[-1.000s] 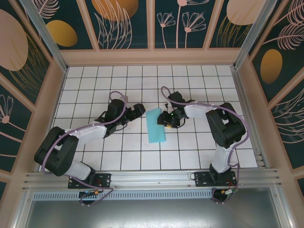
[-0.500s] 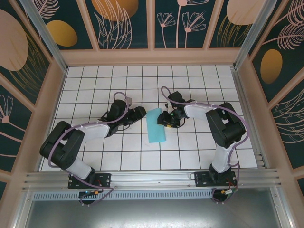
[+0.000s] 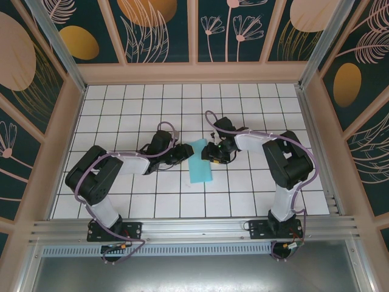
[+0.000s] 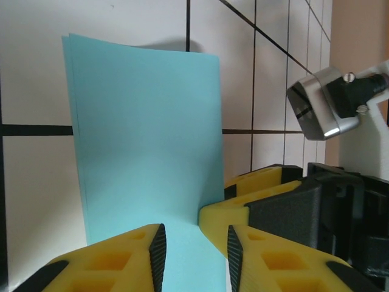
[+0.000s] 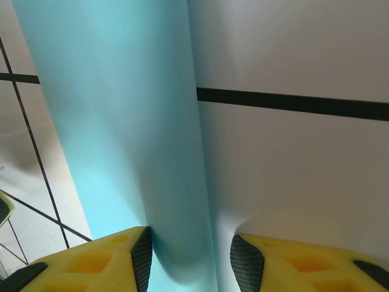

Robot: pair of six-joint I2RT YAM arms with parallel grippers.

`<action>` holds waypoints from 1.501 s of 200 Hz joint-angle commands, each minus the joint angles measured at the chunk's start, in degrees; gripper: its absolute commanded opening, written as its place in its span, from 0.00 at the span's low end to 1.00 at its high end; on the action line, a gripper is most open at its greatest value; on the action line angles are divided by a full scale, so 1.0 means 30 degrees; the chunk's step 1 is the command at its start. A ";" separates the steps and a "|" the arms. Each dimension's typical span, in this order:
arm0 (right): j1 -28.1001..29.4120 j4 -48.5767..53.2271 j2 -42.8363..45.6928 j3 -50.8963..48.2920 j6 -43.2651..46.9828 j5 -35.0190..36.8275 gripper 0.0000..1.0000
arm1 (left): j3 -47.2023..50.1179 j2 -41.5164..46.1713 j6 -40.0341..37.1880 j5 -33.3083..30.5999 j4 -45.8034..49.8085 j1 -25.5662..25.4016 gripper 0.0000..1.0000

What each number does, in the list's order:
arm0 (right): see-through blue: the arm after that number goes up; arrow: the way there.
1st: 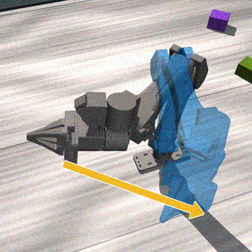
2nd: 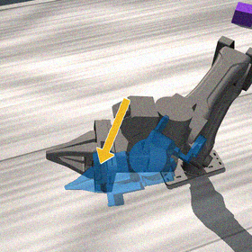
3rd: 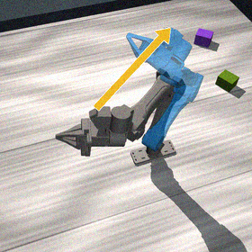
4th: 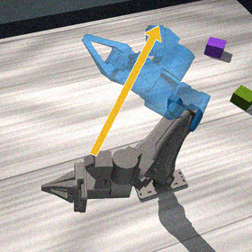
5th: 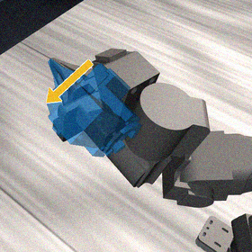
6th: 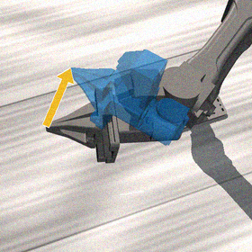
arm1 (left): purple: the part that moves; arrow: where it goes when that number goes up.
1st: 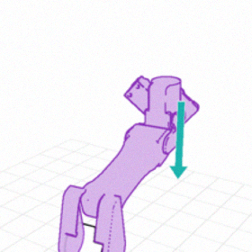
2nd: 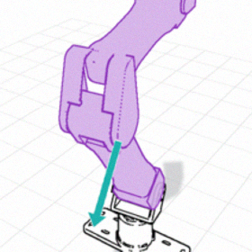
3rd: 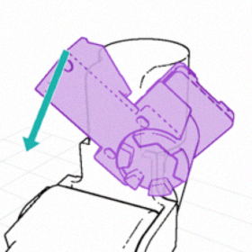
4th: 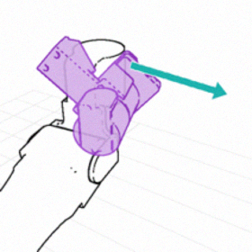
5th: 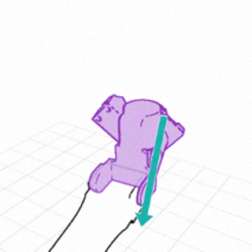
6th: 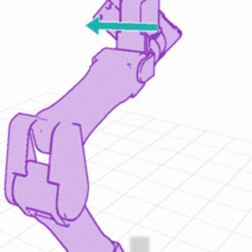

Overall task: Fold a paper plane with a square sheet of paper (pick it up from the middle)
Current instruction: Hold the square sheet of paper at the center of the table.

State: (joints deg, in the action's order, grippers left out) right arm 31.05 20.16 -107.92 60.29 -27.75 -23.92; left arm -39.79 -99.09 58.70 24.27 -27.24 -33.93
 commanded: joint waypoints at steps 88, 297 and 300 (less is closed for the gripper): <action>-0.0007 -0.1201 -0.5809 -0.2035 0.0843 0.7707 0.46 | -0.0939 -0.1740 0.0261 0.0720 0.0690 -0.0206 0.24; 0.0729 -0.1449 0.2471 -0.1931 -0.1771 0.6782 0.53 | -0.2055 -0.3708 -0.1180 -0.2104 0.7929 -0.0226 0.00; 0.0736 -0.1448 0.2752 -0.1973 -0.1833 0.6847 0.53 | -0.2058 -0.3716 -0.1216 -0.2128 0.7960 -0.0231 0.00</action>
State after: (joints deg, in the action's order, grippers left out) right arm 34.63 15.51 -102.17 56.80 -31.55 -16.27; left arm -47.29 -105.60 57.04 24.62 -11.73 -34.20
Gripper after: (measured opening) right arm 0.522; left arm 0.067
